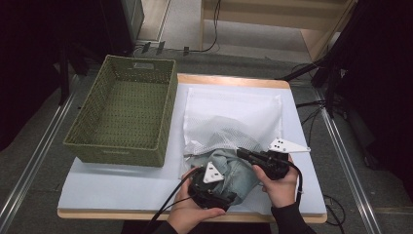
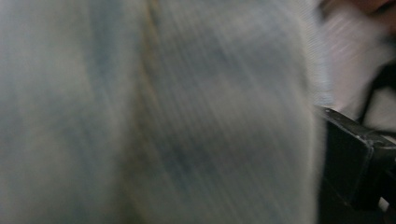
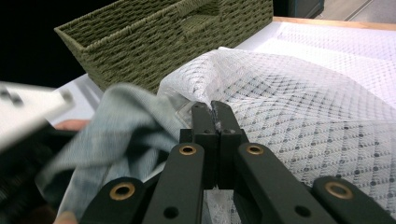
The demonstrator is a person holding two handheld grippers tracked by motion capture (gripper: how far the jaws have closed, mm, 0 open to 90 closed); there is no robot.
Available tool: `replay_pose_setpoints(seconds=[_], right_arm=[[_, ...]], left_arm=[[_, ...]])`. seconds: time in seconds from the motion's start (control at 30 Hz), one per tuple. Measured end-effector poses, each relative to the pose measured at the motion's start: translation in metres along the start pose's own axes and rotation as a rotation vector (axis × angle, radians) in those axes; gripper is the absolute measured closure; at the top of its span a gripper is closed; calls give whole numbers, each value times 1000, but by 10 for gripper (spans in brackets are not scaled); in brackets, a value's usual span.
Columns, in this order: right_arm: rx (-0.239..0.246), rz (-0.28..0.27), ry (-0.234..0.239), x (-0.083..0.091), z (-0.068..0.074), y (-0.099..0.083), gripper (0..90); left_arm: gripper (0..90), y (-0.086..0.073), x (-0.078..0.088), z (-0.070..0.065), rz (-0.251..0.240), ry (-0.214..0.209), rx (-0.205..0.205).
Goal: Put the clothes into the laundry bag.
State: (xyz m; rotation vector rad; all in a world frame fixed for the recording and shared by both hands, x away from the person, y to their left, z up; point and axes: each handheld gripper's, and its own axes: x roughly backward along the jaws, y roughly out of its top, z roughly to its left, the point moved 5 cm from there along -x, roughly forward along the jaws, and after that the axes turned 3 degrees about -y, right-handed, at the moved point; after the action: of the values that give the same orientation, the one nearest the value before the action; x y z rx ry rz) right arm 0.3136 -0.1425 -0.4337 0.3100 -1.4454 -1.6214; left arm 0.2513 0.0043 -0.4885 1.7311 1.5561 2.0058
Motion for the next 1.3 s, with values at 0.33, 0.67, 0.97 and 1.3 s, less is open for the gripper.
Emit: replay_pose_setpoints(seconds=[0.33,0.67,0.97,1.3], right_arm=[[-2,-71,53,16,15,18,900],[-28,-79,27,18,6,14,900],[-22,-61,-14,22,-5,13,900],[-20,-56,-5,18,-2,12,900]], left_arm=[[700,34,24,2,-229,89,1],[523,37,-25,30,-147,54,98],[206,24,57,22,-328,-188,41],[870,35,58,46,-348,-99,146]])
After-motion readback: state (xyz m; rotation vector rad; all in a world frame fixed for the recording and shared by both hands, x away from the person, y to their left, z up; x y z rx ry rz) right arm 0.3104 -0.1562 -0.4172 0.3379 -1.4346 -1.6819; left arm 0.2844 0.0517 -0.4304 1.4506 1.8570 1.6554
